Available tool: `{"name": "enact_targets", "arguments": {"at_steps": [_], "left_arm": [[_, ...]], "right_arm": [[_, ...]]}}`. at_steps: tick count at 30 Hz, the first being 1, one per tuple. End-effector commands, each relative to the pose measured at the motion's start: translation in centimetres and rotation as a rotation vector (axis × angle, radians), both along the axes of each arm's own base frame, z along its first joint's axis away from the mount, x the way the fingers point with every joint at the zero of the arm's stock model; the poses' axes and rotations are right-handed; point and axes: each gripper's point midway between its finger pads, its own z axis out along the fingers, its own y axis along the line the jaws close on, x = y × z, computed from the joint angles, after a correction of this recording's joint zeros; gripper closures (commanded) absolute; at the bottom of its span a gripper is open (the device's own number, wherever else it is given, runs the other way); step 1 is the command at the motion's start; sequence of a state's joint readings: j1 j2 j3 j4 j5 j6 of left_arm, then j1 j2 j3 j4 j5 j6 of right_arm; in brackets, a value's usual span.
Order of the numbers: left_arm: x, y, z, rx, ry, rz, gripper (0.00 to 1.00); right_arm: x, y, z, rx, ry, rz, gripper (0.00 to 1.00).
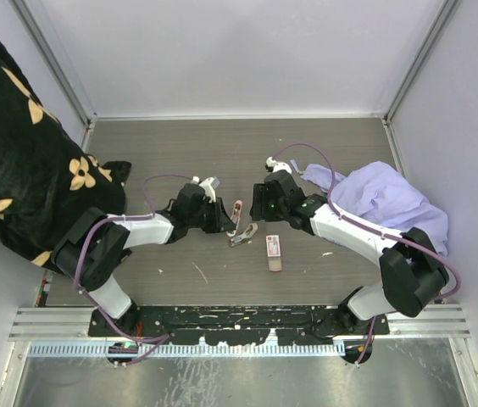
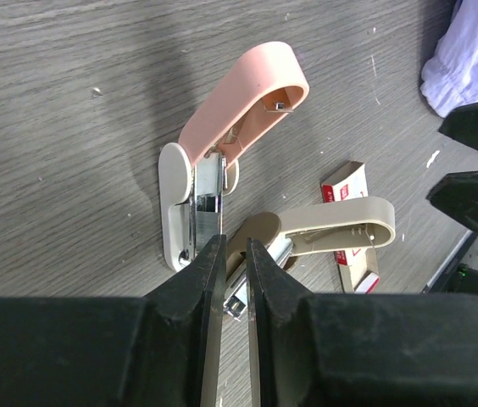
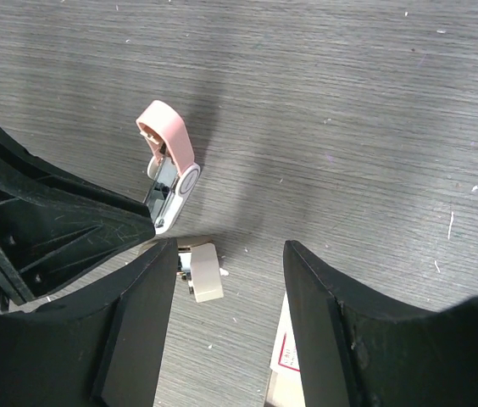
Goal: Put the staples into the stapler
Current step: Adjust the staple in the stapler.
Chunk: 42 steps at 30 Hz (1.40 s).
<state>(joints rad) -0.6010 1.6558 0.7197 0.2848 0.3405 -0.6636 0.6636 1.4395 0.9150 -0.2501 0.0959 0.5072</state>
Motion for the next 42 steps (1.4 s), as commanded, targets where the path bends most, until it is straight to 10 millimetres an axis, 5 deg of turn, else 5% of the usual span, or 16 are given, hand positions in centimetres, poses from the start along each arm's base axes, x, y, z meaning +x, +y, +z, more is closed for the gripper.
{"name": "enact_targets", "arguments": {"at_steps": [1, 42], "left_arm": [[1.2, 0.0, 2.3, 0.011, -0.095, 0.018, 0.82], [1.0, -0.8, 0.9, 0.085, -0.093, -0.008, 0.83]], "right_arm": [[0.8, -0.1, 2.6, 0.041, -0.075, -0.021, 0.42], [0.7, -0.2, 2.6, 0.041, -0.078, -0.02, 0.41]]}}
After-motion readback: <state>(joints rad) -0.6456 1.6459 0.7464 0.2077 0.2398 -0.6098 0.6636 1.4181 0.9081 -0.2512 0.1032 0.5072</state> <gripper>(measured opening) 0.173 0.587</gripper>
